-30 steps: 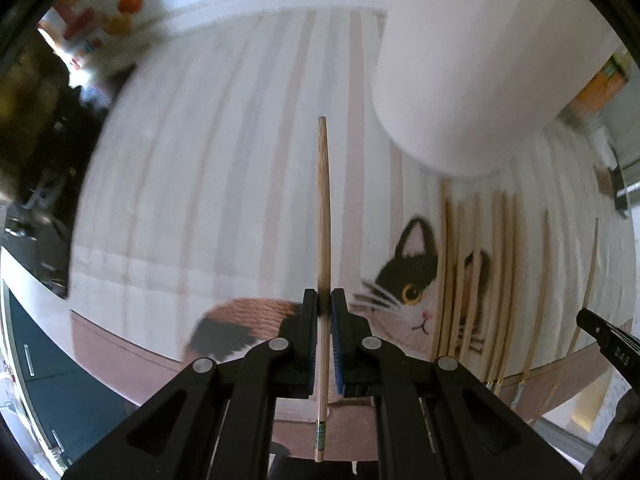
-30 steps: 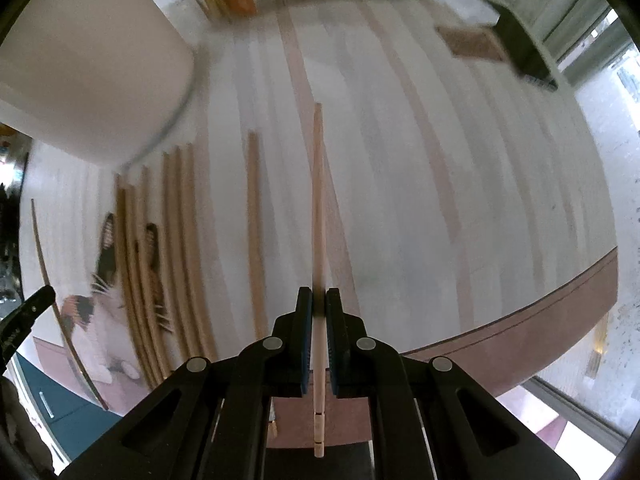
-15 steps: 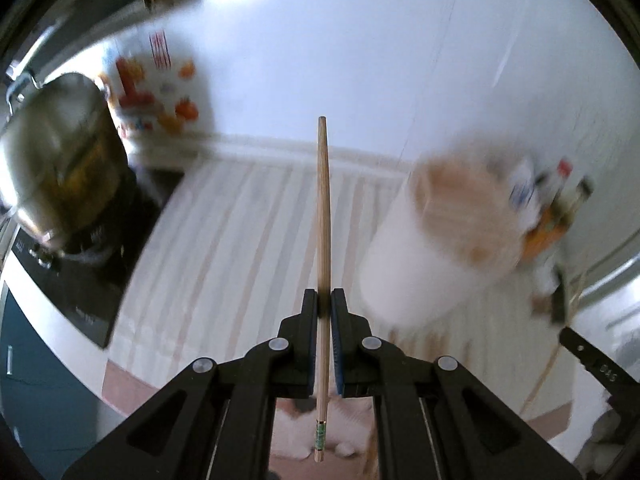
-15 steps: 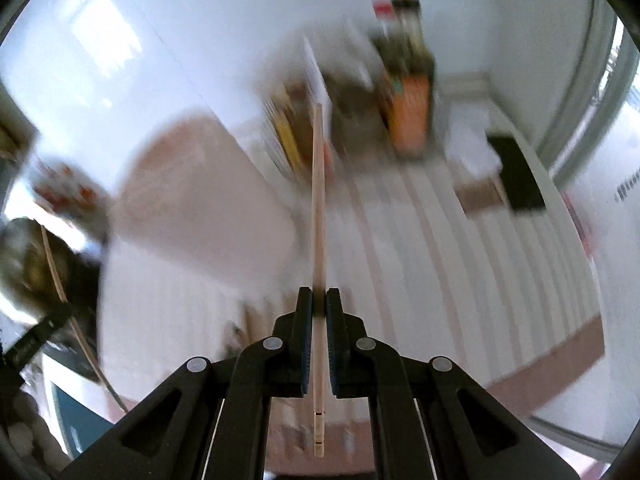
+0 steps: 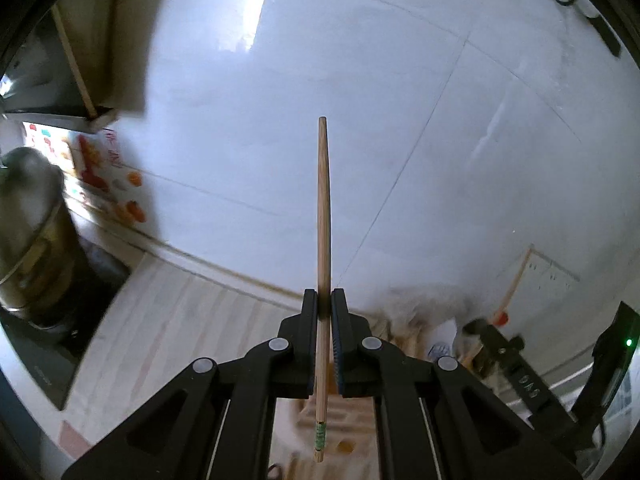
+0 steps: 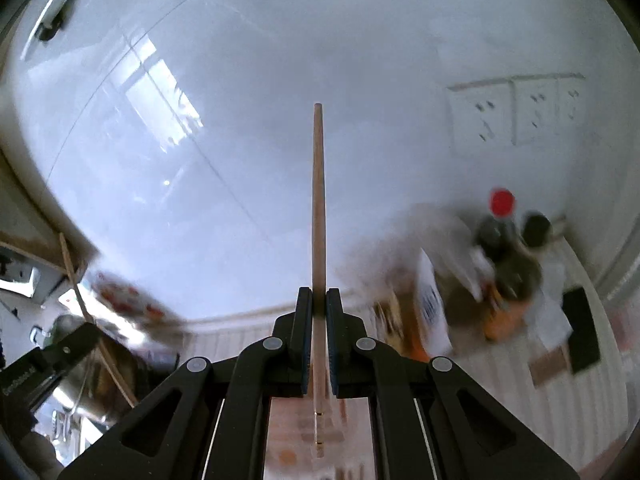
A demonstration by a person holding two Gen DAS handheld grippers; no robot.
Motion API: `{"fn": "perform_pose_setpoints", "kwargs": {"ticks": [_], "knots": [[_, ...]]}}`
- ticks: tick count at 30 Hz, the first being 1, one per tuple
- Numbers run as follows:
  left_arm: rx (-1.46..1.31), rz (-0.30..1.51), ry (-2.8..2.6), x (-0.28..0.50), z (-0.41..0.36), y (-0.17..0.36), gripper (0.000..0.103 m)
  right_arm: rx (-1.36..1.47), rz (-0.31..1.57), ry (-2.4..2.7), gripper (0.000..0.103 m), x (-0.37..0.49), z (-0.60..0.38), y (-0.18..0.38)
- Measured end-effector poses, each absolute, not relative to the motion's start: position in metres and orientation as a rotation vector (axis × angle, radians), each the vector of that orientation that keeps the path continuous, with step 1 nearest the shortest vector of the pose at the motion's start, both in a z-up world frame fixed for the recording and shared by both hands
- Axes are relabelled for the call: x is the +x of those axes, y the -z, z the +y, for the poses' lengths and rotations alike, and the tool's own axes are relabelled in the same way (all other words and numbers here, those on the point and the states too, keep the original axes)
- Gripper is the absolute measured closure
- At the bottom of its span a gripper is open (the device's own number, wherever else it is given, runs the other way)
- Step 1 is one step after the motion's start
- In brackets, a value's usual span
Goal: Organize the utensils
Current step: 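Carry both chopsticks over the pink holder and lower them into it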
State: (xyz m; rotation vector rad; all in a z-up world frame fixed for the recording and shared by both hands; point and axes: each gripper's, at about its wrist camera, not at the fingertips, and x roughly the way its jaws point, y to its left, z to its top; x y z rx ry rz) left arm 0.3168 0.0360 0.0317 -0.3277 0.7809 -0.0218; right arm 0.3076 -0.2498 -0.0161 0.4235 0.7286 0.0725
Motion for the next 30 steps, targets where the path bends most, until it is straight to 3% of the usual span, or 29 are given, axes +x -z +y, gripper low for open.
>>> {"fn": "perform_pose_setpoints", "kwargs": {"ticks": [11,30], "knots": [[-0.322,0.754,0.008,0.383,0.017,0.023,0.099,0.422,0.701,-0.102,0.096,0.367,-0.226,0.058],[-0.209,0.862,0.075,0.347,0.008,0.048,0.098,0.321,0.768,-0.213,0.095,0.335,-0.21,0.078]]}}
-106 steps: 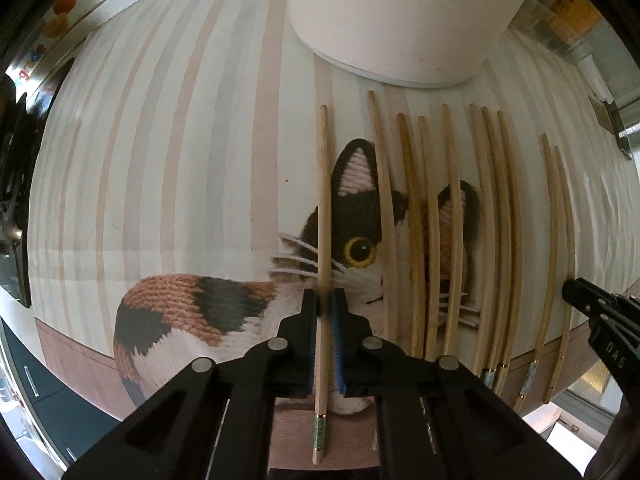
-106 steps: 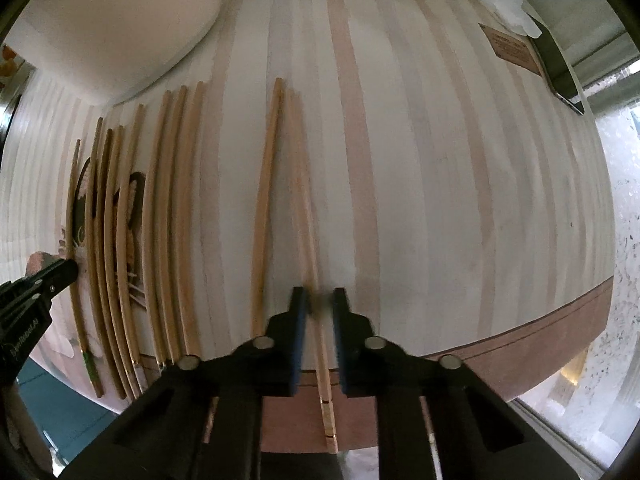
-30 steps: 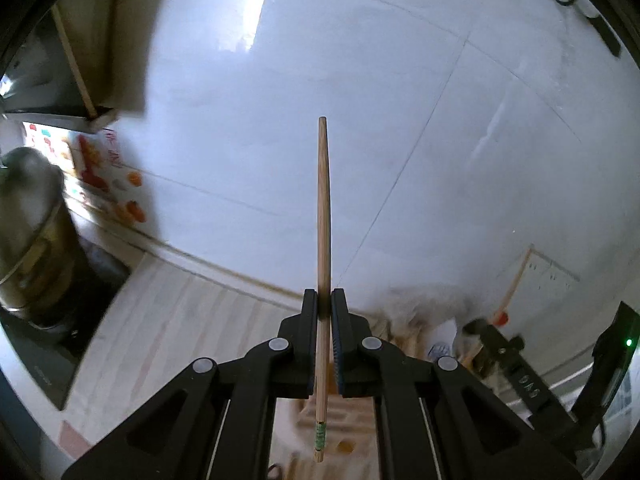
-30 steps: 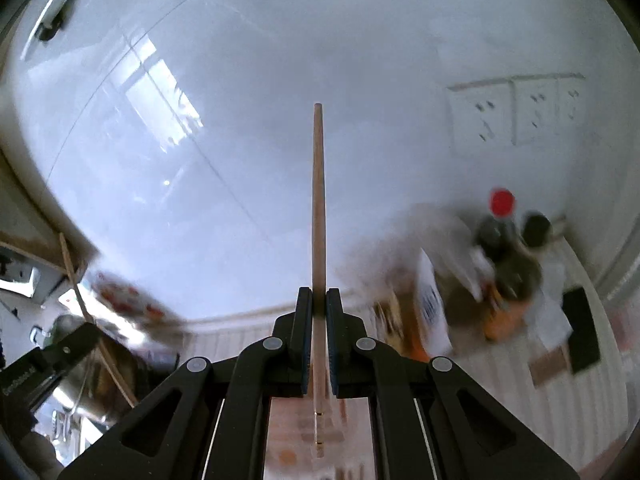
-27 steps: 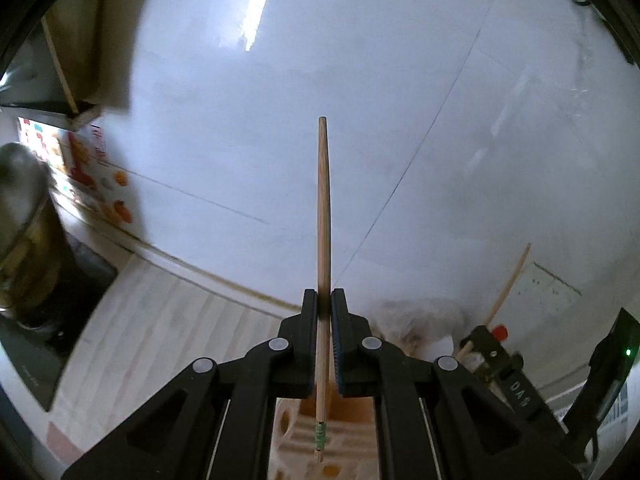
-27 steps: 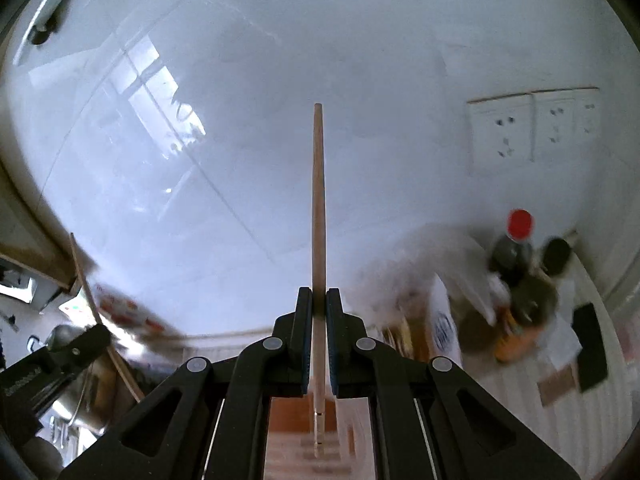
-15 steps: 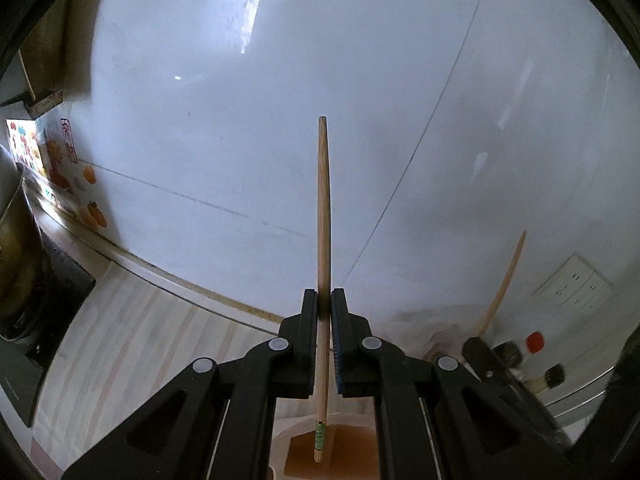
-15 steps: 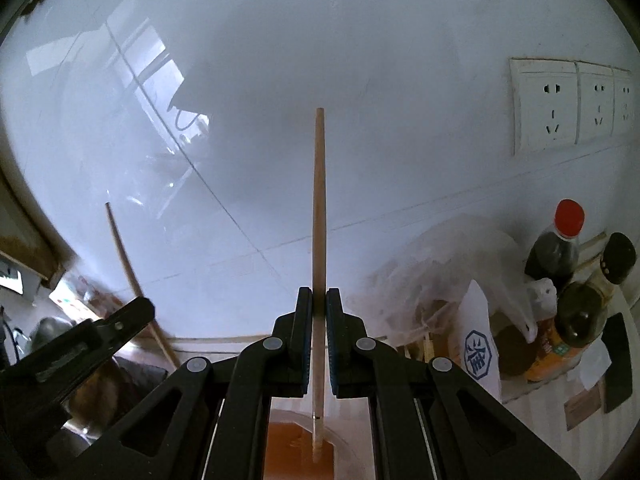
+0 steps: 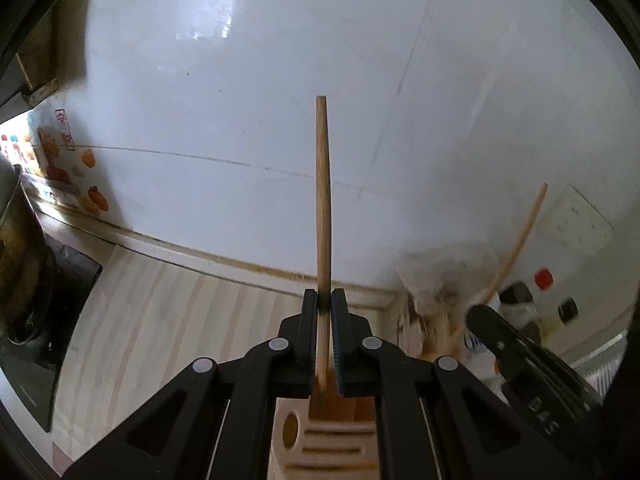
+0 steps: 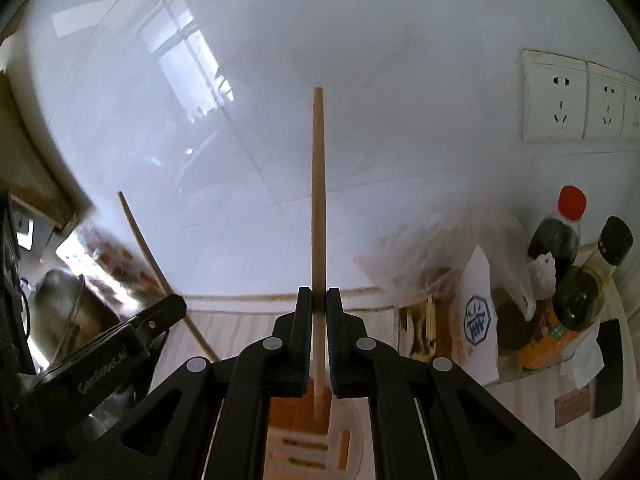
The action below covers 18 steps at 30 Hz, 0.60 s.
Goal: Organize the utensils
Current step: 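Carry both chopsticks over the pink holder and lower them into it, then open the right tool while the left tool releases its chopstick into the holder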
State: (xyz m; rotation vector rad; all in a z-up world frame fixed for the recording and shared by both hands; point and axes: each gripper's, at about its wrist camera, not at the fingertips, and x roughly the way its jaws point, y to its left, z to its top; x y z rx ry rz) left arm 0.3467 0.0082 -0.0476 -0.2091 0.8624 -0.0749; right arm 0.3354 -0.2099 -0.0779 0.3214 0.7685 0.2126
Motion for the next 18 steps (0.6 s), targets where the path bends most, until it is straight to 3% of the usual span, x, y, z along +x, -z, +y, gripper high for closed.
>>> {"fn": "perform_pose_setpoints", "kwargs": {"ticks": [3,5,7,9,13,15,18], "knots": [[-0.19,0.867,0.09,0.335,0.009,0.039,0.093,0.311,0.817,-0.233,0.095,0.332,-0.206,0.079],[-0.176,0.855,0.086,0.325,0.013,0.03,0.088,0.308,0.823,-0.222,0.088,0.326,-0.209,0.078],[-0.165,0.848,0.068,0.315,0.02,0.02,0.067,0.322,0.816,-0.205,0.066,0.318,-0.213,0.073],[-0.169,0.827,0.048,0.306,0.029,0.013,0.03,0.344,0.807,-0.191,0.056,0.307,-0.218,0.065],[-0.135,0.792,-0.001,0.285,0.046,0.0,0.02,0.362,0.775,-0.154,0.049,0.286,-0.233,0.048],[-0.101,0.789,-0.017,0.277,0.051,-0.001,0.001,0.372,0.764,-0.133,0.045,0.274,-0.238,0.042],[-0.079,0.788,-0.029,0.263,0.058,0.002,0.0,0.397,0.759,-0.096,0.037,0.254,-0.247,0.037]]}}
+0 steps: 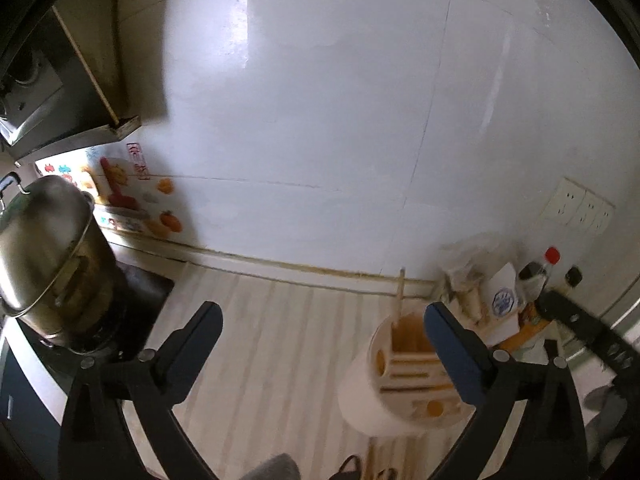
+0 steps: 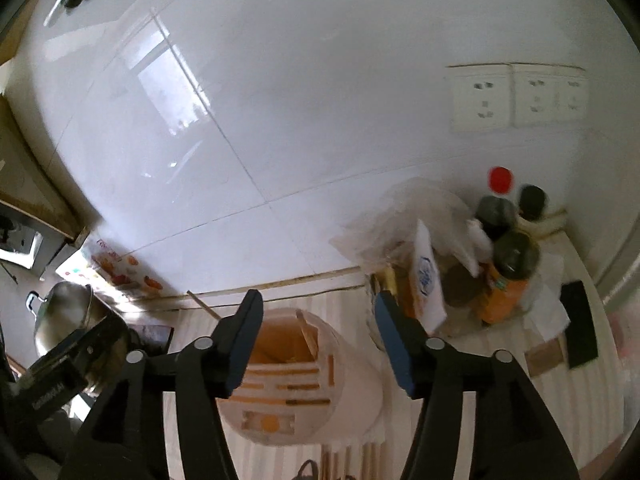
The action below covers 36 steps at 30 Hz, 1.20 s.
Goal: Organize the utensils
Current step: 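Open the right tool while the left tool releases its chopstick into the holder, then grasp another chopstick with the left tool while the right tool grasps one too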
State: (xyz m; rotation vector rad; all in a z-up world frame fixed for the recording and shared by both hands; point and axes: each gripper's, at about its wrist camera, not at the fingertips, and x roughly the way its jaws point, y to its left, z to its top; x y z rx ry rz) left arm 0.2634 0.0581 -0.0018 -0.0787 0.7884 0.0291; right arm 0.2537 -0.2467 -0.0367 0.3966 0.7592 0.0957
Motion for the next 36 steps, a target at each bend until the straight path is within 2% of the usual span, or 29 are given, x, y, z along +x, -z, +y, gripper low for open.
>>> {"fn": "perform_pose_setpoints", "kwargs": {"ticks": [4,6,10,20,22,23,24,25,26,27,28,29,32,36], "knots": [[-0.054,0.824,-0.036,0.246,0.062,0.018,0.0,0.412,0.734,-0.082,0.015,0.227,-0.254,0.039],[-0.037,0.851,-0.031,0.237,0.06,0.031,0.0,0.391,0.738,-0.05,0.012,0.213,-0.256,0.046],[0.012,0.925,-0.021,0.222,0.054,0.068,0.0,0.396,0.791,-0.006,0.011,0.192,-0.265,0.069],[0.077,1.177,0.002,0.203,0.035,0.176,0.0,0.409,1.055,0.111,0.012,0.163,-0.285,0.166],[0.084,1.218,0.017,0.201,0.03,0.192,0.001,0.404,1.104,0.124,0.014,0.16,-0.287,0.184],[0.079,1.249,0.03,0.2,0.027,0.204,0.004,0.401,1.134,0.129,0.016,0.158,-0.288,0.194],[0.069,1.279,0.052,0.199,0.025,0.215,0.011,0.4,1.163,0.129,0.023,0.156,-0.288,0.205],[0.049,1.317,0.08,0.199,0.022,0.227,0.019,0.399,1.187,0.129,0.035,0.155,-0.288,0.213],[0.025,1.365,0.108,0.199,0.02,0.24,0.038,0.396,1.221,0.129,0.041,0.154,-0.288,0.224],[0.006,1.399,0.133,0.197,0.017,0.25,0.05,0.392,1.264,0.125,0.05,0.153,-0.288,0.238],[-0.019,1.439,0.161,0.196,0.014,0.262,0.056,0.389,1.284,0.124,0.055,0.151,-0.287,0.245],[-0.034,1.463,0.181,0.195,0.011,0.27,0.067,0.38,1.312,0.124,0.056,0.149,-0.286,0.255],[-0.042,1.509,0.216,0.192,0.002,0.286,0.073,0.373,1.359,0.121,0.058,0.143,-0.284,0.273],[0.015,1.526,0.23,0.188,-0.011,0.299,0.094,0.372,1.388,0.123,0.058,0.138,-0.282,0.285]]}}
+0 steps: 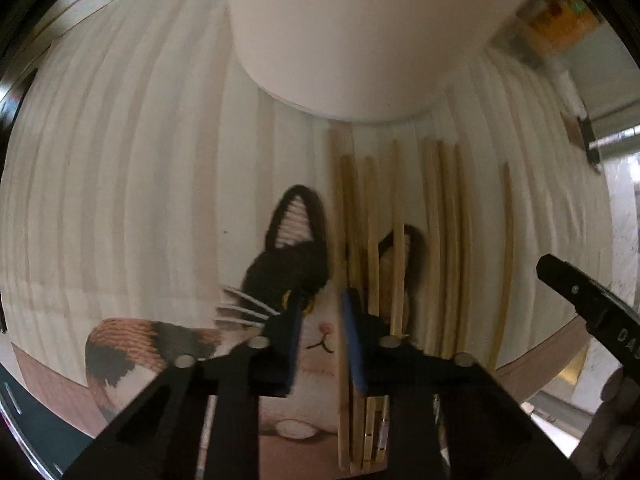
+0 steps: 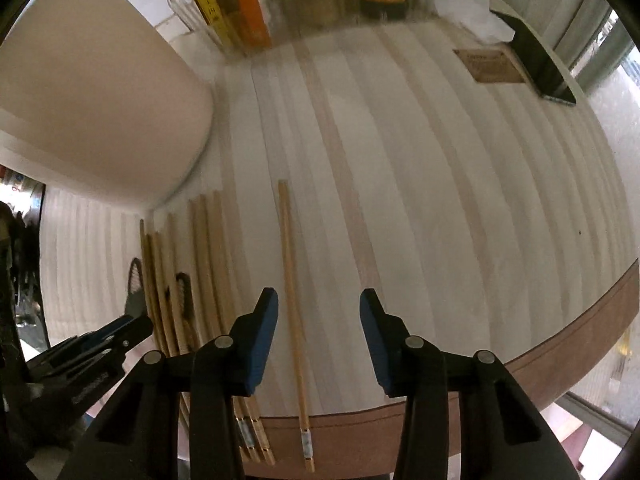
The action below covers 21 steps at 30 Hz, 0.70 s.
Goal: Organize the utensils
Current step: 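Grasp another chopstick with the left tool while the right tool grasps one too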
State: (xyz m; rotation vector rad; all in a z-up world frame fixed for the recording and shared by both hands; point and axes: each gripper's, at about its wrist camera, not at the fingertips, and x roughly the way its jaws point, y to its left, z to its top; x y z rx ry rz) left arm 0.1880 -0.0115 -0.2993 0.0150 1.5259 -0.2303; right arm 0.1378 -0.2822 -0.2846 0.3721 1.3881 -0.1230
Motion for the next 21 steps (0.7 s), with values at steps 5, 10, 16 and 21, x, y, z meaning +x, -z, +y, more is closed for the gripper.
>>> {"fn": "perform_pose_setpoints", "kwargs": {"ticks": [5,10,16,21], "knots": [[0.028,1.507,0.211,0.183,-0.008,0.297,0.098,0.341,1.406,0.118,0.058,0.134,-0.281,0.289],[0.029,1.506,0.171,0.179,0.016,0.295,0.098,0.323,1.438,0.105,0.058,0.134,-0.275,0.297],[-0.015,1.513,0.17,0.176,0.039,0.292,0.098,0.27,1.475,0.093,0.085,0.137,-0.266,0.313],[-0.039,1.514,0.189,0.18,0.044,0.289,0.097,0.217,1.503,0.084,0.096,0.124,-0.262,0.316]]}}
